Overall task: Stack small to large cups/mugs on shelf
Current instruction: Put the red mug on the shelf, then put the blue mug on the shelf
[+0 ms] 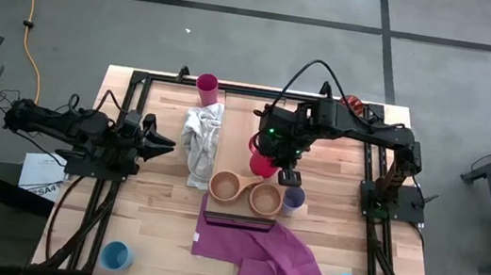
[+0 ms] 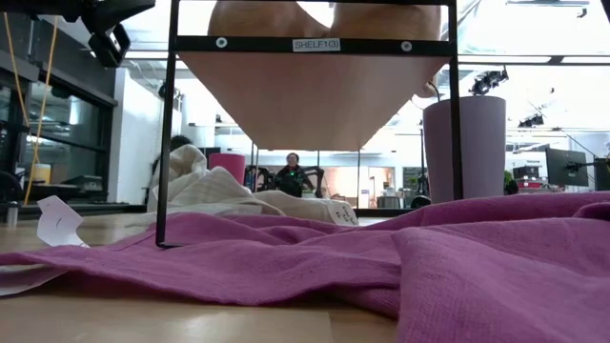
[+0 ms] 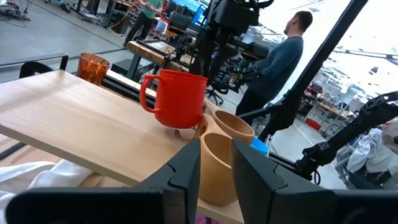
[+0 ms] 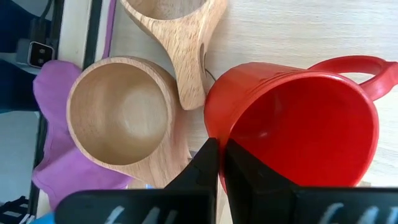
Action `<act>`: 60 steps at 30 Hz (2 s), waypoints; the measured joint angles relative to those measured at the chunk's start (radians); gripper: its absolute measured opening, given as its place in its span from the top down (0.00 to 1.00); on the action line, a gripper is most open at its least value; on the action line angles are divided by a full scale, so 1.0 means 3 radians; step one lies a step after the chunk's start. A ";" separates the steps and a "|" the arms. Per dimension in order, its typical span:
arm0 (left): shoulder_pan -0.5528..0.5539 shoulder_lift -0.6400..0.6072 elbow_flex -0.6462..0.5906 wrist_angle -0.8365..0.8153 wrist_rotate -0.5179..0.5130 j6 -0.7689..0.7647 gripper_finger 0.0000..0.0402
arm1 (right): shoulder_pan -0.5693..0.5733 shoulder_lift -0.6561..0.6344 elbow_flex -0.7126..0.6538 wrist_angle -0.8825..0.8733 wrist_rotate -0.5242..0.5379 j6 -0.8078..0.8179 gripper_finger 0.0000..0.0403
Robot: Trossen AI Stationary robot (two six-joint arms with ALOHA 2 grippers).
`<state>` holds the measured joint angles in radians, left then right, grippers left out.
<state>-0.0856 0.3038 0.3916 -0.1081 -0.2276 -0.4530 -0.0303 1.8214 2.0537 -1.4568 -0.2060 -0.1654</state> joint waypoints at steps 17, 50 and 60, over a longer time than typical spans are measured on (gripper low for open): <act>0.0001 0.0000 0.0000 0.0000 0.0038 0.0003 0.81 | 0.0001 0.0081 -0.0003 0.0013 -0.0086 0.0011 0.92; 0.0000 -0.0001 0.0000 0.0000 0.0037 0.0009 0.81 | 0.0000 0.0062 0.0273 0.0187 -0.0216 0.0051 0.91; 0.0000 -0.0001 0.0000 0.0276 0.0353 0.0053 0.81 | -0.0093 0.0060 0.0989 0.0203 -0.0206 0.0101 0.91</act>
<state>-0.0856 0.3035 0.3914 -0.0252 -0.1216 -0.4370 -0.0581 1.8393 2.3502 -1.3959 -0.2678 -0.1351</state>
